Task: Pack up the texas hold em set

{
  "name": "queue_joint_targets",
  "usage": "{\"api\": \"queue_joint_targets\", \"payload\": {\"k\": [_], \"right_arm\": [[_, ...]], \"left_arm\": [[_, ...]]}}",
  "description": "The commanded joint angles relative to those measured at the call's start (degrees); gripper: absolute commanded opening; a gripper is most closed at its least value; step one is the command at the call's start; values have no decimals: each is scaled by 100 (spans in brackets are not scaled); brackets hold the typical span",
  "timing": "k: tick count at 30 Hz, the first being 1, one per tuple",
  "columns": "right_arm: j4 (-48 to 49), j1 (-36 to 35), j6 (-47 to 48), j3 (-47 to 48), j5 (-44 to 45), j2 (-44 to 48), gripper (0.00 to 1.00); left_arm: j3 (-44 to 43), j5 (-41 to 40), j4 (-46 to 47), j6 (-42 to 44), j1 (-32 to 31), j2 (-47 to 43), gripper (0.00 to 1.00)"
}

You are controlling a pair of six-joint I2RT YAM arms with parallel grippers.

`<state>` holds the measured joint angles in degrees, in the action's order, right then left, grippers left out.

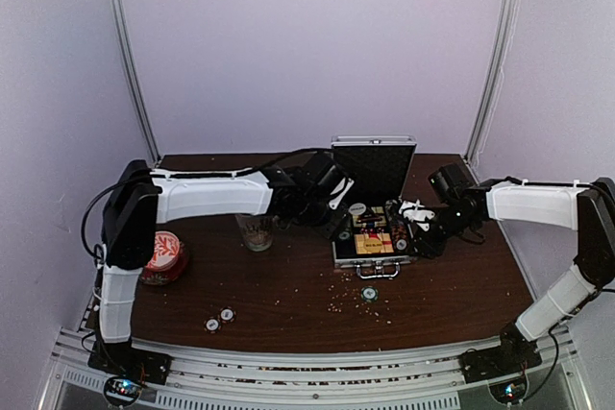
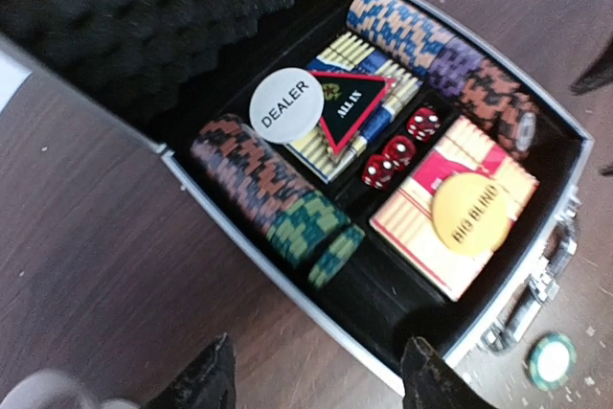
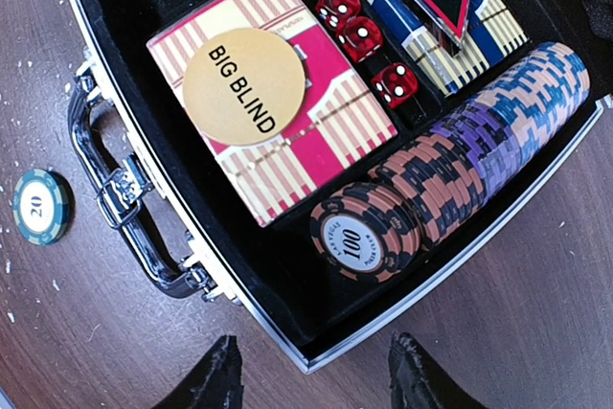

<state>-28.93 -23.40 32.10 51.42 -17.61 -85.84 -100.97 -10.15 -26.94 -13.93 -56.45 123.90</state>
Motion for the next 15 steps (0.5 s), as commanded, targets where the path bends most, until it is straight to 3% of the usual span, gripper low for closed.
{"api": "queue_joint_targets", "payload": {"k": [1,9,12,15], "right_arm": [[-43,-57,60,158,23,21,54],[-294,-137,166,302,-538,239,54],[-683,-401,432,484,-894,374,53],[-951,-957,632,626,-558,408,53]], "left_arm": [[594,153,-284,22,-122,-862,60],[1839,387,-491,-265,-200,-1797,57],[1838,133,-731,-71,-192,-1965,57],[1654,-185,-908,195,-179,-2000,57]]}}
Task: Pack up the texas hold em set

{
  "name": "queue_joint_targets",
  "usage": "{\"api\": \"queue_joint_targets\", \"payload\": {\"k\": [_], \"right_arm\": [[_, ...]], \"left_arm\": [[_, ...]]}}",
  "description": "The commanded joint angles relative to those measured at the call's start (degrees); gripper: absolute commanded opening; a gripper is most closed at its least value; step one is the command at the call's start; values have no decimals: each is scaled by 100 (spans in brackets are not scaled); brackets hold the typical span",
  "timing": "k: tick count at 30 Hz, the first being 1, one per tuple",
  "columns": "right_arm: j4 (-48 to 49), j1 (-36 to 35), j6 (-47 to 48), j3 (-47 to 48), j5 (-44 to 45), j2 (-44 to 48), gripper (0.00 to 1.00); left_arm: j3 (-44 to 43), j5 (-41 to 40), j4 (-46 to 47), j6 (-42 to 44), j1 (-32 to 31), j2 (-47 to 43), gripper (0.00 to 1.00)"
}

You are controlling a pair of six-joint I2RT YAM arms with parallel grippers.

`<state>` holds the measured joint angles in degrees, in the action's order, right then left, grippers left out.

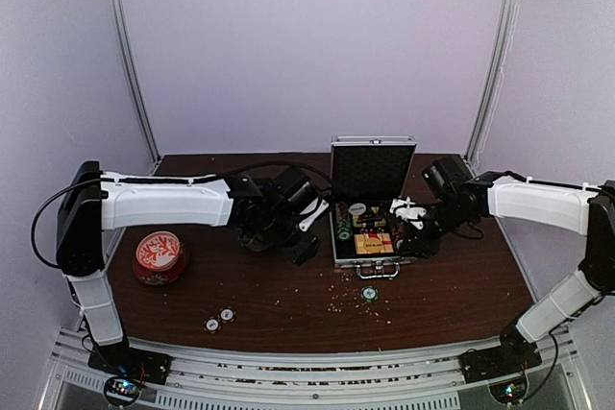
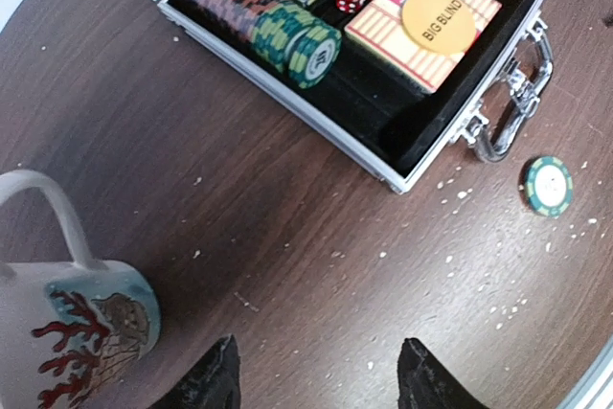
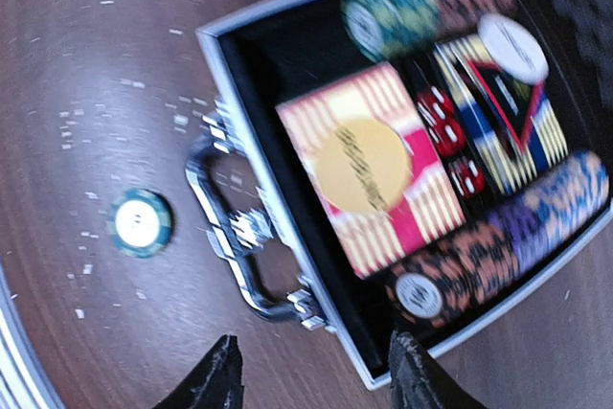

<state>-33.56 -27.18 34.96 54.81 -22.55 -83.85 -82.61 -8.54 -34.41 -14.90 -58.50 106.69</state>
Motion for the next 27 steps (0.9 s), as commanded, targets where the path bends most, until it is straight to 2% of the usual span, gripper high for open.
{"api": "queue_joint_targets", "payload": {"k": [1,7,10,16,27], "right_arm": [[-575,-764,395,345,112,181,53],[-935,-1459,630,536,484,-160,53],[-953,-1758,654,504,816,-458,53],[-826,-2094,581,523,1167,-934,53],[-778,-2267,581,707,1273,-1467,55]], "left_arm": [[-250,-438,-170,389,30,-288,57],[-201,-832,483,890,40,-410,57],[89,-882,1004,1043,48,-582,56],[759,-981,1481,1288,116,-1062,56],[917,-1279,1369,1343,128,-1316,56]]}}
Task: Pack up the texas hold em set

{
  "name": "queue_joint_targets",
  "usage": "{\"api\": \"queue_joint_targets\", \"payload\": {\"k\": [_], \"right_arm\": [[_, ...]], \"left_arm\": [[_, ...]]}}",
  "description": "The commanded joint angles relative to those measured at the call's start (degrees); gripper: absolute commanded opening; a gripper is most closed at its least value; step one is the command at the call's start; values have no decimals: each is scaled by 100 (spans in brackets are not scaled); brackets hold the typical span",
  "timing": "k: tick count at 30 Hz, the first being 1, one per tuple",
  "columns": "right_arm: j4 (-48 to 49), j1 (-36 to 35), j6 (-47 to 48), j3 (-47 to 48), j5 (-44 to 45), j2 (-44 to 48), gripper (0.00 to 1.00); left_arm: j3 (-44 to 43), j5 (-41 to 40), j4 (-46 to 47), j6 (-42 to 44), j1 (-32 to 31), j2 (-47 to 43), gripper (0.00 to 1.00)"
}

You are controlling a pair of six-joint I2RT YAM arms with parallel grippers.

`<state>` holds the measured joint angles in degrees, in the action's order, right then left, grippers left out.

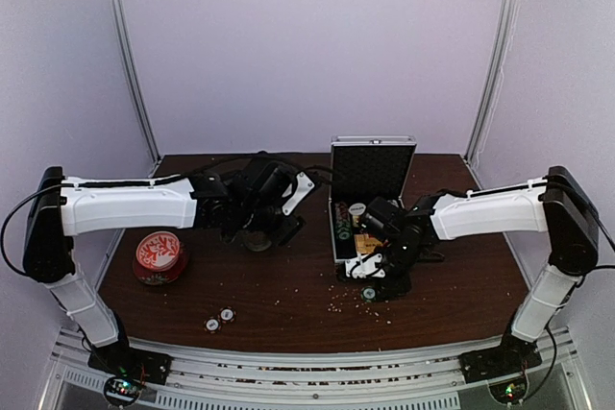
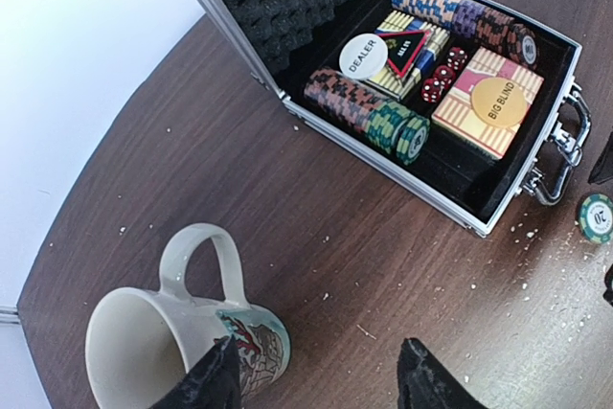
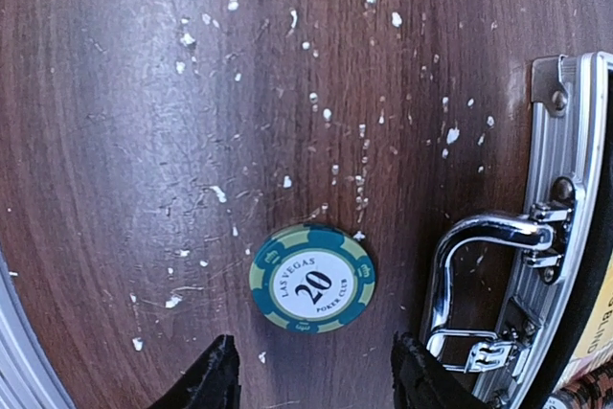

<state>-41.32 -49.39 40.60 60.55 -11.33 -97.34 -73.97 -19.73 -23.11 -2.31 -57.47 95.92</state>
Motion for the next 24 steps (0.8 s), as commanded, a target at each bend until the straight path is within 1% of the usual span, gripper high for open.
{"api": "queue_joint_targets", "payload": {"k": [1,6,17,24], "right_arm": [[7,-49,14,132,145,-145,55],[73,-59,5,145,99,-262,52],[246,-77,-108,230,-308,-505,50],[278,-98,-156,247,-413,-606,46]], "left_arm": [[58,-170,237,85,21,-250,56],[67,-194,233,81,26,-270,56],[54,-255,220,89,26,-224,56],[50,-269,214,90,26,-192,56]]}}
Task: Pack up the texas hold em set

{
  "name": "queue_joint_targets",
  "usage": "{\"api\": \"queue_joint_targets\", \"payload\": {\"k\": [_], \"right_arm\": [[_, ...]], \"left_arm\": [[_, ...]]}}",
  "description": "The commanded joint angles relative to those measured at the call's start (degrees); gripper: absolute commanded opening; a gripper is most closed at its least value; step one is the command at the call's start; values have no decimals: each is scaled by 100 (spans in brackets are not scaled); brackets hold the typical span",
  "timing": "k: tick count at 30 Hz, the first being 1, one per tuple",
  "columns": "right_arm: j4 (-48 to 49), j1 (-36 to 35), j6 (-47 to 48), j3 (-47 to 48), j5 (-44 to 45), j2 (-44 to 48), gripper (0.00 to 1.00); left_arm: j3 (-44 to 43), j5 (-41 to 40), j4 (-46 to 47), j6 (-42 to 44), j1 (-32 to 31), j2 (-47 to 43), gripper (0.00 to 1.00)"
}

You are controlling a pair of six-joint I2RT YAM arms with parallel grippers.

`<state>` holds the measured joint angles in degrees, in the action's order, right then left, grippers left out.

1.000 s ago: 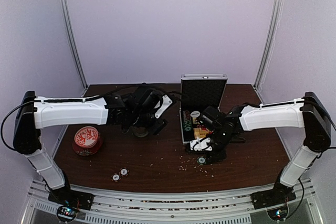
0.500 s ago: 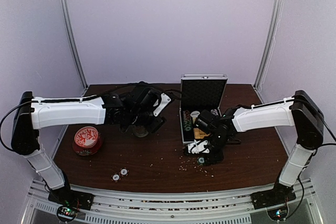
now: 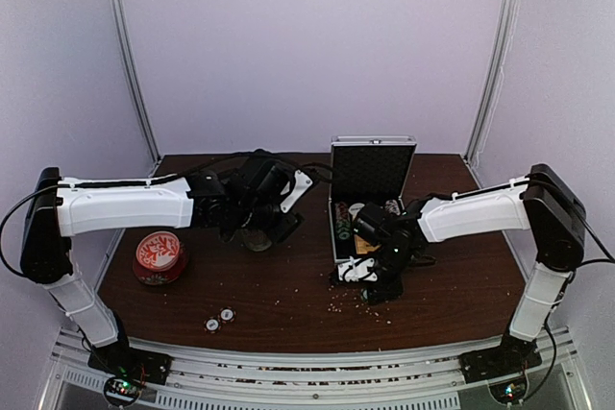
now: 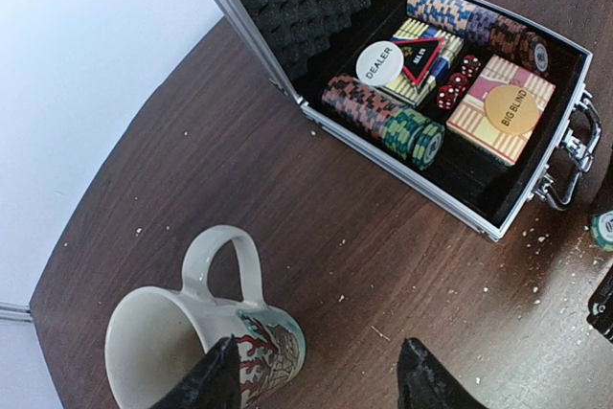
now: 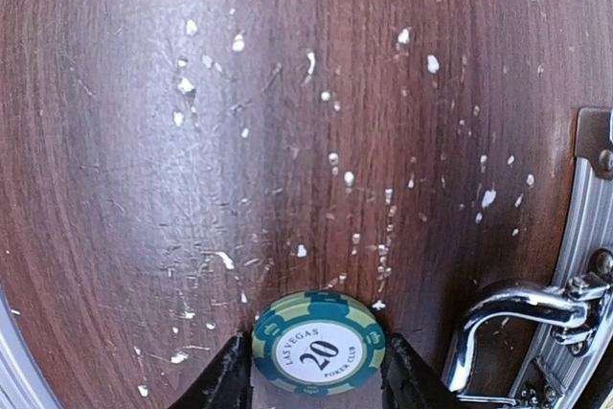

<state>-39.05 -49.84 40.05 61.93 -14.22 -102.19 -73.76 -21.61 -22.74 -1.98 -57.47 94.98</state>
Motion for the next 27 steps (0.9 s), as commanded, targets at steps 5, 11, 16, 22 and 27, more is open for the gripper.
{"api": "queue_joint_targets", "payload": {"k": [5,11,16,22,27], "right_arm": [[32,-54,-104,81,-117,-121,43],[-1,-63,-127,97,-119,-115,35],[-183,-59,-179,336,-159,76,32],[-288,-44,-276,798,93,516,31],[496,67,-516,824,874,714,30]], "left_arm": [[19,-63,159,54,26,-64,56],[10,-95,150,52,26,-70,56],[22,-230,130,52,26,-109,56],[29,-346,134,46,33,-181,56],[46,-505,171,-71,60,-263,56]]}}
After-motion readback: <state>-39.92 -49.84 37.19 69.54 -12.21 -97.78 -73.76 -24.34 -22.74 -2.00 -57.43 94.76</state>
